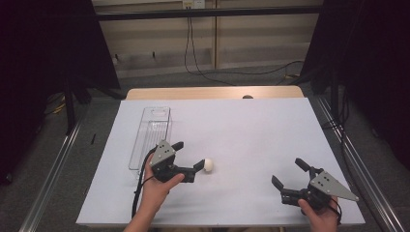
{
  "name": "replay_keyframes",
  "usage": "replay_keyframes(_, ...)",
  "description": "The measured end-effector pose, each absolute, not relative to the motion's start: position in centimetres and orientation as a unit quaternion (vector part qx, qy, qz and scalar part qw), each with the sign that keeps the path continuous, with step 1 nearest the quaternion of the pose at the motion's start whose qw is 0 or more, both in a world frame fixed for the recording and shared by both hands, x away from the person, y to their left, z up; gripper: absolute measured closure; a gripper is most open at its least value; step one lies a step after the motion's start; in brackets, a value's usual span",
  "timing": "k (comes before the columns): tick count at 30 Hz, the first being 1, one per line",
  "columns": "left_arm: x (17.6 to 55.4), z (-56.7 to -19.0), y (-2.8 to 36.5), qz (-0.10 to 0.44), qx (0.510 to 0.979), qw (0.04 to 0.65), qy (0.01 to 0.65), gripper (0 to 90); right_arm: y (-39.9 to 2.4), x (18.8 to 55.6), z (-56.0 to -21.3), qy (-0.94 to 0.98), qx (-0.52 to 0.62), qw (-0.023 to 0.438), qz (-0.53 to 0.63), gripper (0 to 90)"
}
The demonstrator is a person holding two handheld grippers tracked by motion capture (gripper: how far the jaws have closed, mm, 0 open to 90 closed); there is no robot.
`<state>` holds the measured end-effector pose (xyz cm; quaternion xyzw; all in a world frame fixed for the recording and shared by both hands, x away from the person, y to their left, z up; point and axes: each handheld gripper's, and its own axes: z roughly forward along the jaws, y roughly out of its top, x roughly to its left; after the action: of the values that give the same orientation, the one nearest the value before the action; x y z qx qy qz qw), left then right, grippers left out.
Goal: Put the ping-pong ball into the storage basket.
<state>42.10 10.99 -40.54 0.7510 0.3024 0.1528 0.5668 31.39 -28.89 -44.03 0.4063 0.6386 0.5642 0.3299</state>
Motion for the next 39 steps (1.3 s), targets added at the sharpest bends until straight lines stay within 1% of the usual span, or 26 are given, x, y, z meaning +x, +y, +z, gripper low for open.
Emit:
replay_keyframes(1,42.1,-40.6,10.8,0.152,0.749,0.566,0.309,1.7,-28.9,31.4,-44.0,0.639,0.406,0.33,0.564,1.0)
replay_keyframes(17,42.8,-41.0,10.0,0.158,0.768,0.541,0.305,1.9,-28.9,31.4,-44.0,0.639,0.404,0.331,0.565,1.0)
replay_keyframes(39,43.6,-41.9,8.9,0.143,0.793,0.508,0.305,1.9,-28.8,31.5,-44.0,0.642,0.402,0.33,0.564,1.1)
